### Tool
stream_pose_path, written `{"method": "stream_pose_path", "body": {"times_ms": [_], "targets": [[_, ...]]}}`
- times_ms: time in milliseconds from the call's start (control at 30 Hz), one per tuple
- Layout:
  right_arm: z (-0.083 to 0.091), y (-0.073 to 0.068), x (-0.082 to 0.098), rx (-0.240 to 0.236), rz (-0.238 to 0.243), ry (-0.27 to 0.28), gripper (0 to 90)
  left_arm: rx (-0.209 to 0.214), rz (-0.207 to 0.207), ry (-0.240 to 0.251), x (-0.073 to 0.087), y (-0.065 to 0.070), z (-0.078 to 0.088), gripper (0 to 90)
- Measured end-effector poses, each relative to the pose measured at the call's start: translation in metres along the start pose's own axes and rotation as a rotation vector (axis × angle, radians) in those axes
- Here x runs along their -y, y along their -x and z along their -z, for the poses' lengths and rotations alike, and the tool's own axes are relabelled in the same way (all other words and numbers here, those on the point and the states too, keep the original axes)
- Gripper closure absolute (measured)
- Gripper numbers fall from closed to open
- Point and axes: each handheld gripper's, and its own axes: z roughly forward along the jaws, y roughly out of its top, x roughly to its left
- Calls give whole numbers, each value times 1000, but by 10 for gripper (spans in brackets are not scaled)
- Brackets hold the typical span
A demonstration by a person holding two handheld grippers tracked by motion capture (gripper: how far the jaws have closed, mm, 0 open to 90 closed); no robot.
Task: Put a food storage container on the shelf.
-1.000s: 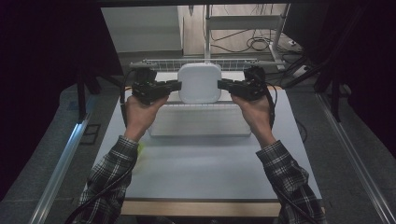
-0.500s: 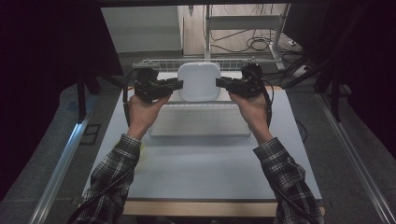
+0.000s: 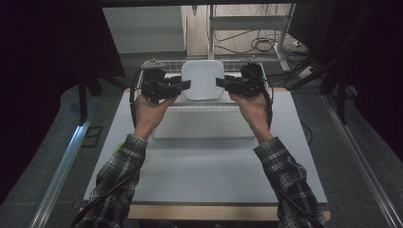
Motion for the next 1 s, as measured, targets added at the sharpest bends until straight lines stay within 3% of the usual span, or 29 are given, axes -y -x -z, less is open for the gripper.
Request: {"method": "stream_pose_path", "body": {"times_ms": [367,567,667,800,1000], "targets": [[-5,2,1,1,5,2,581,-28,-15,-5,1,-2,-9,504],[-6,1,1,16,19,8,530,-67,-38,-8,0,-4,-12,461],[-7,2,1,26,15,12,502,-56,-24,-2,0,-7,-13,458],[-9,2,0,81,36,28,479,-48,-19,2,0,-8,-14,456],[-12,3,-1,89,33,37,493,-70,-10,0,-5,-10,-18,443]]}}
